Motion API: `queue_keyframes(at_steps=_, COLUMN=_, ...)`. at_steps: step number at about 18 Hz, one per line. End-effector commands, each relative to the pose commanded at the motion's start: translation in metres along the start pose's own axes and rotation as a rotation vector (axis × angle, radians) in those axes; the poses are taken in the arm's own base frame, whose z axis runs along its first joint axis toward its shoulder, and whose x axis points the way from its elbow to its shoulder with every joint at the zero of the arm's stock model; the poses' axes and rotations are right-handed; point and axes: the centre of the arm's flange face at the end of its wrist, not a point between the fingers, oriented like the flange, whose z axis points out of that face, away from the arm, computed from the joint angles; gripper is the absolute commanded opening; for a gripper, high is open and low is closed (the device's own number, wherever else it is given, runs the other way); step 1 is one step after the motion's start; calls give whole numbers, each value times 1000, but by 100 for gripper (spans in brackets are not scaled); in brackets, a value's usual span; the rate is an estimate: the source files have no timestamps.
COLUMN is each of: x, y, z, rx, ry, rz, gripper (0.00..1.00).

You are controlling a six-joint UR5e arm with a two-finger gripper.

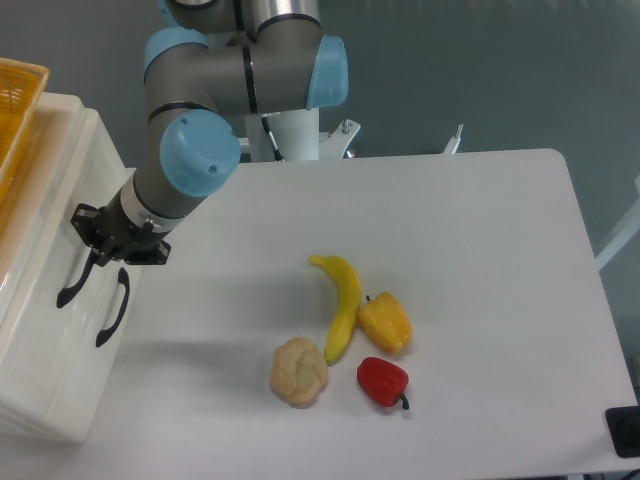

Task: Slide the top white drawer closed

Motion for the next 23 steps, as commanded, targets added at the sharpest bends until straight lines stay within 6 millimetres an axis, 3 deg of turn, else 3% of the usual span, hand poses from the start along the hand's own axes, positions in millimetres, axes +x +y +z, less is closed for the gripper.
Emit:
queue_keyframes(at_steps=5, x=-44, y=-5, z=-52, rx=101, ry=-37, rz=-52, gripper=35)
queue_keyframes(at_steps=9, x=-71, y=-9, z=-92, rx=171, ry=-71, rz=-79, gripper=56)
queue_keyframes(at_steps=10, x=-81, y=-7, z=-99, rx=188, ry=-86, rz=-87, gripper=69)
queue_keyframes(at_steps=11, x=-90, y=-6, z=-107, rx=202, ry=-105, rz=-94, gripper=100)
queue_keyframes(at_steps=15, x=-125, y=2, z=-139, rx=261, ry=-189, rz=-102, gripper=100)
queue_keyframes(at_steps=19, x=-164, y=17, z=-170, rx=261, ry=-298, rz=61, gripper=100)
queue_keyframes(at_steps=23, x=-199, y=33, z=-184, rx=183, ry=-405, rz=190, gripper=100)
